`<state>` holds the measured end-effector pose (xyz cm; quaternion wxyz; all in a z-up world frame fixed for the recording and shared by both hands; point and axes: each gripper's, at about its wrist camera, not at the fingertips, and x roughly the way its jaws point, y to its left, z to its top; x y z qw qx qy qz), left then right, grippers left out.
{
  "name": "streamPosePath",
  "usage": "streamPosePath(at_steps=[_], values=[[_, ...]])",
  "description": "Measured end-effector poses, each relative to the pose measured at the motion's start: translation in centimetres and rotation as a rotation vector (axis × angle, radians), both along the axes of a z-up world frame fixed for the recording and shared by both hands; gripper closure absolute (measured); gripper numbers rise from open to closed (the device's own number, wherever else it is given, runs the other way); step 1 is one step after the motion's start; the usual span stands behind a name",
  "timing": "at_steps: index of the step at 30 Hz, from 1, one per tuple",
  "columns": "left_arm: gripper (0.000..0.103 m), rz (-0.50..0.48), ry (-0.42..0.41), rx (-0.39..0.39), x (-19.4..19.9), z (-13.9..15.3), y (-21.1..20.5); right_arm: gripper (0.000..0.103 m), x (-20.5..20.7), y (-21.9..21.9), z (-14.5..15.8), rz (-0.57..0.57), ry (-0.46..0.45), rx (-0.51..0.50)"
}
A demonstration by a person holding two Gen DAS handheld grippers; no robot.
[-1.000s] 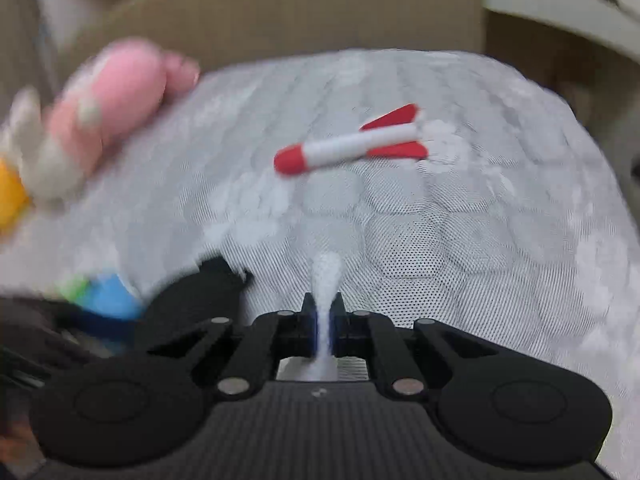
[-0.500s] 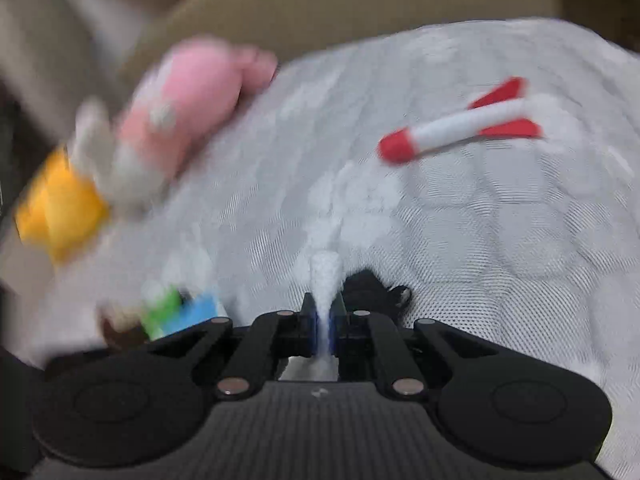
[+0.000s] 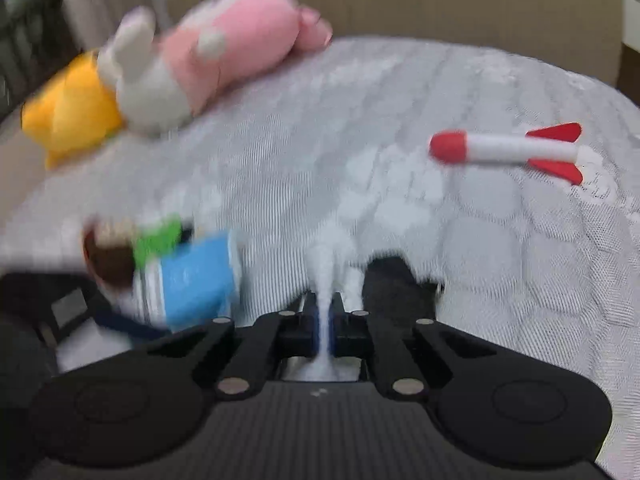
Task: Clean container
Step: 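Rub the held white wipe over the black container's outer surface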
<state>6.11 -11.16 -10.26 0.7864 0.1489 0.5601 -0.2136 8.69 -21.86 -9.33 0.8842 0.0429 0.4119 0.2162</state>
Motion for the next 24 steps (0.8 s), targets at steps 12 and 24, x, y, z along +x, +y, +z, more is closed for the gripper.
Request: streamPosePath(at_steps=[12,24], values=[[0.000,-0.030,0.034,-0.025,1.2,-1.0,-0.9,0.097,2.4,-4.9,-1.7,-0.281,0.063,-0.042],[0.000,-0.090,0.043,-0.135,1.1,-0.8,0.3,0.097,-1.1,-6.9,-3.4,-0.358,0.366,0.211]])
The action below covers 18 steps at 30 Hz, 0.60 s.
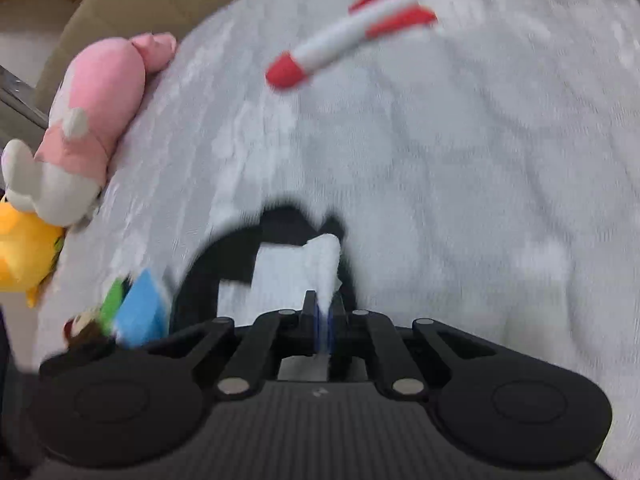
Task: Clean container
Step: 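Rub the held white wipe over the black container's outer surface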
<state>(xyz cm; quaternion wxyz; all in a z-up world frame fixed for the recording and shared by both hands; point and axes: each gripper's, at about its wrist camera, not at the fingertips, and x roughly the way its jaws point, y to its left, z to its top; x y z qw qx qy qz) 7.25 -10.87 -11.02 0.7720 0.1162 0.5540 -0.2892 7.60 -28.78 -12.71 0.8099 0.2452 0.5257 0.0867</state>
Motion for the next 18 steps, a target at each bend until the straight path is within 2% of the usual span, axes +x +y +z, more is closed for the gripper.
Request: streamPosePath(at_steps=[4,5,7,8,10,11,13,17,18], values=[[0.000,-0.003,0.006,-0.028,-0.6,0.5,0.6,0.097,-2.6,1.9,2.1,0.050,-0.036,-0.030],[0.000,-0.004,0.021,-0.037,-1.1,0.8,0.8,0.097,-3.3,2.4,3.0,0.053,-0.076,-0.084],[0.000,0.015,0.051,-0.014,-1.1,0.4,0.8,0.097,-4.1,3.5,4.9,0.057,-0.218,-0.223],[0.000,0.025,0.062,0.005,-1.0,0.1,0.6,0.097,-4.1,3.7,5.6,0.067,-0.273,-0.227],[0.000,0.045,0.079,0.045,-0.6,-1.0,0.6,0.097,-3.3,3.7,6.4,0.091,-0.320,-0.135],[0.000,0.056,0.089,0.057,-0.6,-1.2,0.8,0.097,-2.8,3.8,6.4,0.100,-0.325,-0.077],[0.000,0.085,0.113,0.069,-0.5,-1.5,1.3,0.093,-1.9,4.7,5.6,0.154,-0.314,-0.056],[0.000,0.111,0.131,0.052,-0.5,-1.4,1.7,0.076,-1.4,7.2,3.0,0.285,-0.250,-0.192],[0.000,0.107,0.131,0.054,-0.6,-1.5,1.7,0.068,-1.6,7.3,2.6,0.308,-0.238,-0.209]])
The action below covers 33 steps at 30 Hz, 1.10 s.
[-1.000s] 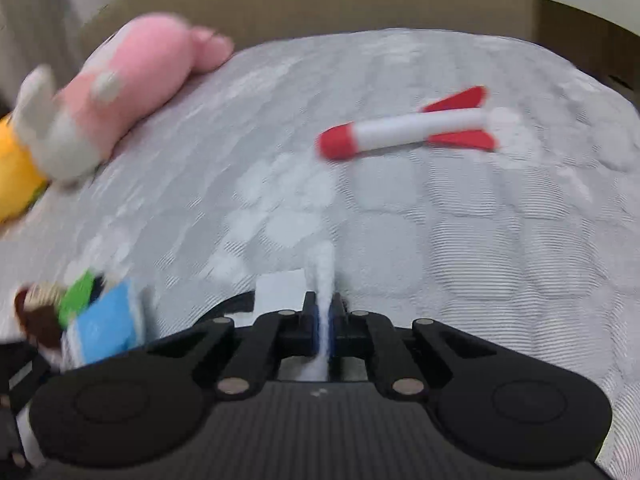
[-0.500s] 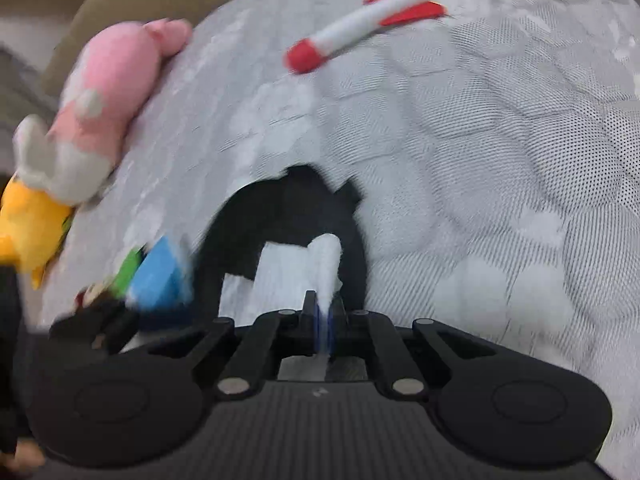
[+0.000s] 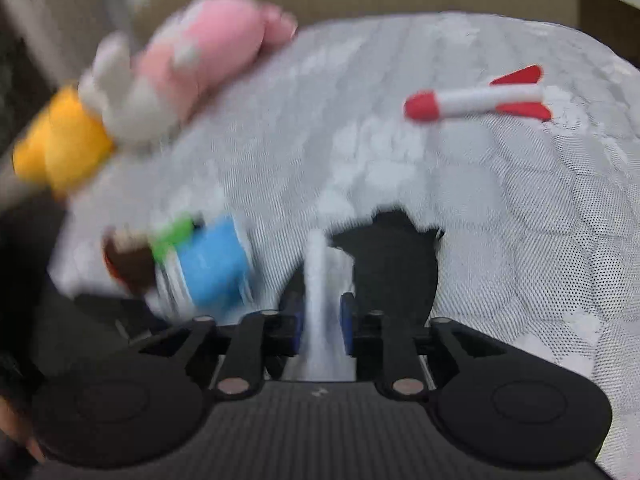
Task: Clean container
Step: 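Rub the held white wipe over the black container's outer surface, then grasp the black container's edge with the left tool and tilt it up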
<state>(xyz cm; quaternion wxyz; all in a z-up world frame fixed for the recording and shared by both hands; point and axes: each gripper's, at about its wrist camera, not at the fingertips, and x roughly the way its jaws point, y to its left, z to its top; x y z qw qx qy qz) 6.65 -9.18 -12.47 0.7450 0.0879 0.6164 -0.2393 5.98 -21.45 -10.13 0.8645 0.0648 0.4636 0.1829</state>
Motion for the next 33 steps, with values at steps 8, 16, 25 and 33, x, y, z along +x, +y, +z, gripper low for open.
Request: streamPosePath(at_steps=[8,16,25,33], values=[[0.000,-0.010,-0.026,-0.058,0.7,-0.4,-0.2,0.096,-0.2,0.4,-0.8,0.087,0.028,-0.073],[0.000,0.232,0.081,-0.343,2.6,-0.3,0.8,0.097,1.1,-8.0,2.9,-0.266,-0.072,0.030],[0.009,0.268,-0.035,-0.297,4.6,-1.5,-4.1,0.097,-2.2,-12.6,4.9,-0.410,-0.143,0.214],[0.069,-0.096,-0.419,0.017,-0.5,1.7,-7.3,0.097,-1.4,-13.3,3.6,-0.438,-0.102,0.218]])
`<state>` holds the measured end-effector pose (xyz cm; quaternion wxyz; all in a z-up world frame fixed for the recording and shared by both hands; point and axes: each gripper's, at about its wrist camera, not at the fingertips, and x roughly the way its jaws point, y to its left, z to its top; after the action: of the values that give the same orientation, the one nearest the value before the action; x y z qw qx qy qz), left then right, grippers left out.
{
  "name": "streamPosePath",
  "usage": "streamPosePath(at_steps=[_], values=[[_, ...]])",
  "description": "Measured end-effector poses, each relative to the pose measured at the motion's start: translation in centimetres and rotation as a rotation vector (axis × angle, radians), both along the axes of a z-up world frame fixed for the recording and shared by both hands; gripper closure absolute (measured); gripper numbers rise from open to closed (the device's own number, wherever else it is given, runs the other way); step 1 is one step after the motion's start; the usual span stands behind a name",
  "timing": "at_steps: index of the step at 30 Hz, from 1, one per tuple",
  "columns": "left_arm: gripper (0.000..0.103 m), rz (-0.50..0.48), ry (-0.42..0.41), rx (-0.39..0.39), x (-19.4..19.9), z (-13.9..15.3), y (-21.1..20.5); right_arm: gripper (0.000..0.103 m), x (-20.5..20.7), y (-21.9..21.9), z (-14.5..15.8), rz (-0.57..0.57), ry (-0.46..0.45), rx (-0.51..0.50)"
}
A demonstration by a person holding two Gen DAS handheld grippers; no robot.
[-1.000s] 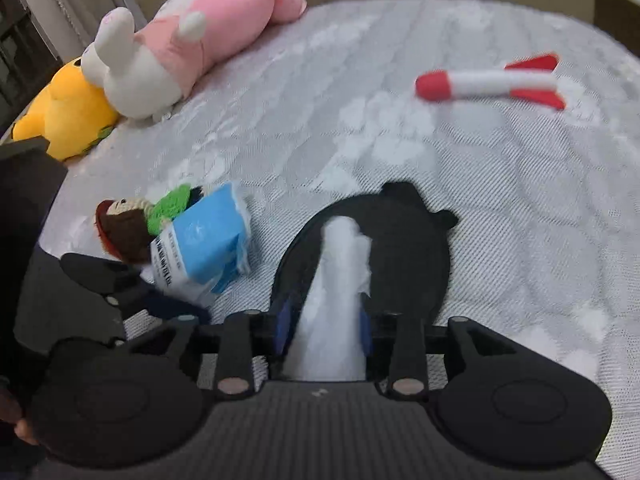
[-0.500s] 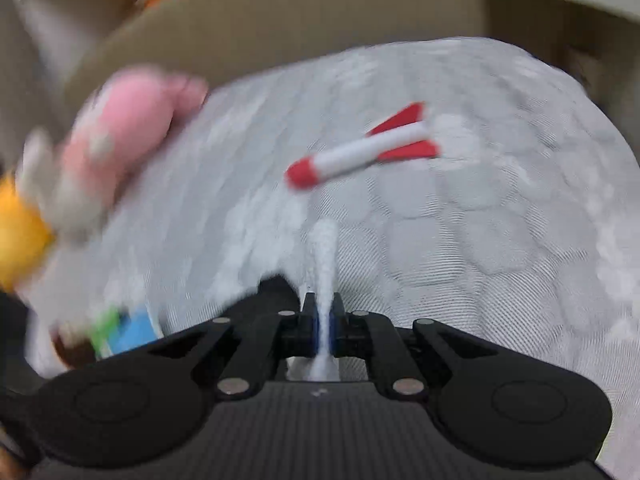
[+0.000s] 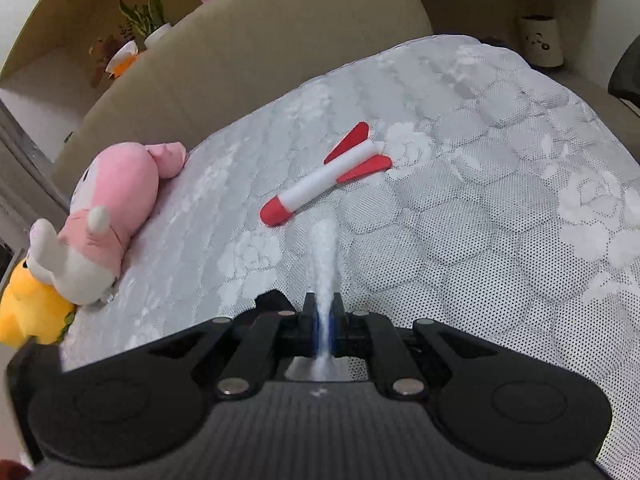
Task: Clean container
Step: 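Grasp the black container's edge with the left tool and tilt it up, then hold the container with the left tool while the right tool wipes its blue interior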
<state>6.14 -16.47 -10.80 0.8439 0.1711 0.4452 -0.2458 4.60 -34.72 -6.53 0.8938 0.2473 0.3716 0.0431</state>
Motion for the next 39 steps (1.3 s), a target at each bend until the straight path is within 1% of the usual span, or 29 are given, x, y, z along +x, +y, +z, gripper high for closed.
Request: streamPosePath(at_steps=[2,4,6,7,8,9,10,11,12,14,16,18,20,21,22,23,24,26,27,28,29,30,31,32,33,35,37,38,39], values=[[0.073,-0.112,-0.167,0.143,-1.9,0.8,-1.0,0.097,-0.3,0.3,0.4,0.019,-0.033,0.009],[0.076,-0.263,-0.321,0.285,-4.6,0.9,-1.5,0.097,-0.7,0.3,1.0,0.040,-0.088,0.069],[0.075,-0.382,-0.410,0.394,-7.1,0.1,-1.9,0.097,-1.0,0.4,1.5,0.085,-0.132,0.171],[0.072,-0.414,-0.426,0.416,-8.0,-0.3,-2.1,0.097,-0.9,0.7,1.4,0.116,-0.134,0.220],[0.061,-0.432,-0.427,0.413,-8.6,-0.6,-2.3,0.097,-0.6,1.1,1.2,0.150,-0.118,0.255],[0.050,-0.436,-0.408,0.387,-8.9,-0.8,-2.4,0.097,-0.2,1.6,0.7,0.182,-0.085,0.264],[0.048,-0.431,-0.392,0.360,-9.0,-0.8,-2.4,0.097,0.3,2.3,-0.1,0.206,-0.031,0.244],[0.048,-0.426,-0.376,0.333,-9.1,-0.8,-2.4,0.097,0.7,3.0,-0.9,0.219,0.029,0.200],[0.050,-0.428,-0.328,0.308,-9.0,-0.6,-2.3,0.097,1.0,3.5,-1.7,0.223,0.084,0.143],[0.047,-0.416,-0.156,0.209,-8.3,-0.3,-1.6,0.097,1.3,3.6,-2.7,0.187,0.165,0.026],[0.045,-0.389,-0.049,0.151,-8.1,-0.1,-0.5,0.097,1.4,3.1,-3.2,0.143,0.205,-0.011],[0.034,-0.357,0.008,0.121,-7.7,-0.2,0.3,0.097,1.3,2.7,-3.5,0.115,0.231,-0.025],[0.032,-0.290,0.082,0.067,-6.5,0.1,1.1,0.097,0.9,3.0,-3.0,0.121,0.204,-0.042],[0.027,-0.236,0.139,0.017,-5.8,0.4,1.8,0.097,0.7,3.2,-2.7,0.126,0.185,-0.050],[0.023,-0.187,0.187,-0.028,-4.8,0.7,2.5,0.097,0.4,3.5,-2.1,0.146,0.146,-0.029],[0.012,-0.134,0.251,-0.081,-4.1,0.9,3.5,0.097,0.0,3.7,-1.5,0.174,0.099,0.018],[0.009,-0.101,0.298,-0.109,-3.7,1.1,4.3,0.097,-0.2,3.8,-1.0,0.201,0.066,0.072],[0.009,-0.046,0.367,-0.144,-3.2,1.4,5.9,0.097,-0.7,4.5,-0.5,0.285,0.041,0.188],[0.009,-0.020,0.375,-0.143,-2.9,1.5,6.6,0.096,-0.7,5.0,-0.6,0.332,0.051,0.217],[0.008,0.006,0.381,-0.141,-2.5,1.6,7.3,0.096,-0.8,5.8,-0.8,0.378,0.077,0.200],[0.007,0.044,0.385,-0.137,-2.2,1.7,8.2,0.096,-0.9,6.7,-0.9,0.417,0.111,0.128],[0.005,0.075,0.388,-0.140,-1.7,1.5,8.9,0.096,-1.0,7.8,-1.2,0.447,0.146,0.009],[0.005,0.117,0.392,-0.153,-1.3,1.3,9.8,0.096,-1.1,8.8,-1.6,0.457,0.180,-0.139],[0.004,0.174,0.405,-0.177,-0.8,0.9,10.7,0.096,-1.1,9.0,-2.0,0.438,0.208,-0.222],[0.004,0.221,0.427,-0.202,-0.2,0.7,11.4,0.095,-0.9,8.7,-2.3,0.406,0.232,-0.245],[0.004,0.301,0.485,-0.265,0.6,0.0,12.9,0.096,-0.9,7.5,-2.2,0.346,0.241,-0.220],[0.004,0.358,0.531,-0.317,1.1,-0.8,14.0,0.096,-0.9,7.4,-1.6,0.312,0.223,-0.280],[0.003,0.381,0.549,-0.335,1.3,-1.1,14.4,0.095,-0.9,7.6,-1.5,0.318,0.219,-0.309],[0.003,0.404,0.568,-0.352,1.6,-1.4,14.8,0.089,-0.9,7.9,-1.3,0.332,0.220,-0.321]])
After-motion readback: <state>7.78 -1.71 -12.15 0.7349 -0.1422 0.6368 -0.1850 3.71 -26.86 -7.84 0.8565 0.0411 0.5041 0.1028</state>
